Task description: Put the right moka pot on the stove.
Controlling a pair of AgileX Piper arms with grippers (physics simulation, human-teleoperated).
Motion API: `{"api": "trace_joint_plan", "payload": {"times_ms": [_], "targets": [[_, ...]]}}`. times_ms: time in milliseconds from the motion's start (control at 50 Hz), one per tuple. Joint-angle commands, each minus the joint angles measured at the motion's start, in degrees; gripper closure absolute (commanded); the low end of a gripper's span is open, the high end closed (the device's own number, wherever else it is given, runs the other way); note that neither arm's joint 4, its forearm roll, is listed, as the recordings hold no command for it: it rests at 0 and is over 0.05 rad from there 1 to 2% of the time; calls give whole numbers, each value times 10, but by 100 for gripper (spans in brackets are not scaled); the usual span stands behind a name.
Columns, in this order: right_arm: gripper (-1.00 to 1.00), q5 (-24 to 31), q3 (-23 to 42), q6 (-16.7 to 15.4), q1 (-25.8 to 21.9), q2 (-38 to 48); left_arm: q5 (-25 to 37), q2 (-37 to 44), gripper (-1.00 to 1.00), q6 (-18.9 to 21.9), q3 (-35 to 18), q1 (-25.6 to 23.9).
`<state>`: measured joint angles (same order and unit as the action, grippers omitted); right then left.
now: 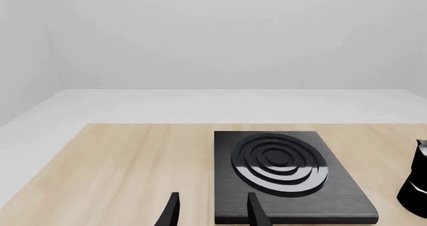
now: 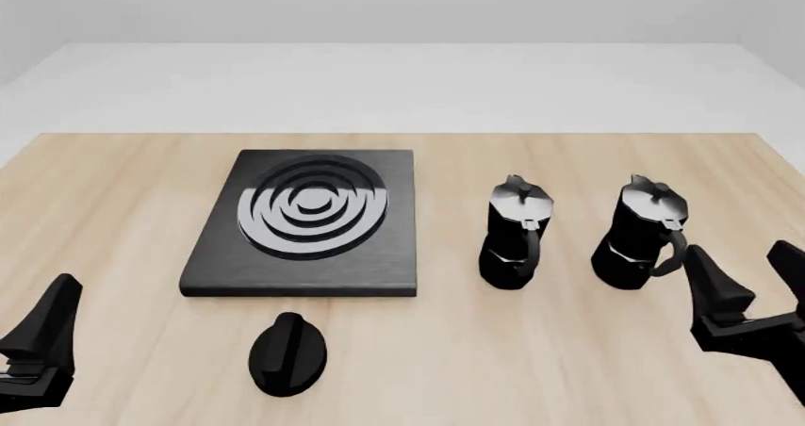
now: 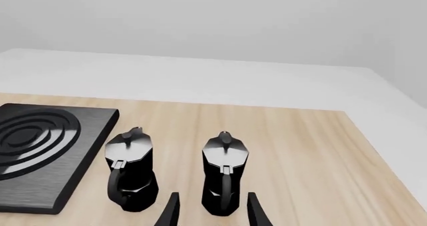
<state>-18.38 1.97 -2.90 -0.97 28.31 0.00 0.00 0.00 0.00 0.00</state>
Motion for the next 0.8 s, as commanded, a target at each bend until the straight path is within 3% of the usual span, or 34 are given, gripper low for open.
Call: {"api": "trace_joint_plan", "payload": {"times_ms": [20,300,660,800], "targets": [[-100,-109,3,-4,1,143,0,0,-100,0,0,0],[-100,-231,16,-5,17,305,0,0,-100,0,0,0],[-100,-297,34,9,22,403,0,0,-100,0,0,0],[-100,-322,41,28,24,447,0,0,-100,0,0,0]]}}
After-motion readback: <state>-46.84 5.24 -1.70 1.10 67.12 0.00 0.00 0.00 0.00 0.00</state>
